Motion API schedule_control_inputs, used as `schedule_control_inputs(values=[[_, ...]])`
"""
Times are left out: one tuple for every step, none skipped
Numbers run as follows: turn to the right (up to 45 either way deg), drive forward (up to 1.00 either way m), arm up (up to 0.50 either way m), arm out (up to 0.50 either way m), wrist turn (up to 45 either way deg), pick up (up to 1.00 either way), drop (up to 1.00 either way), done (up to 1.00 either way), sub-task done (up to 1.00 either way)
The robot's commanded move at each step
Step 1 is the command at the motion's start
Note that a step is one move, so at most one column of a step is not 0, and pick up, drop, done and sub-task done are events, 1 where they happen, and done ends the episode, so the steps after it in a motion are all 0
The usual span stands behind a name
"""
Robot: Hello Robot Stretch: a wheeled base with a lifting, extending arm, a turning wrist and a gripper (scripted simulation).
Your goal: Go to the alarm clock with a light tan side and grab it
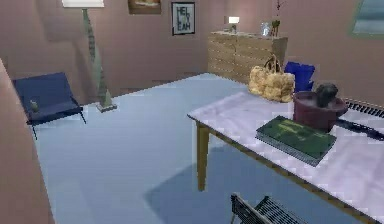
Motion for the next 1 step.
schedule_control_inputs(values=[[-36.0, 0.0, 0.0, 0.0, 0.0, 0.0, 0.0, 0.0, 0.0]])
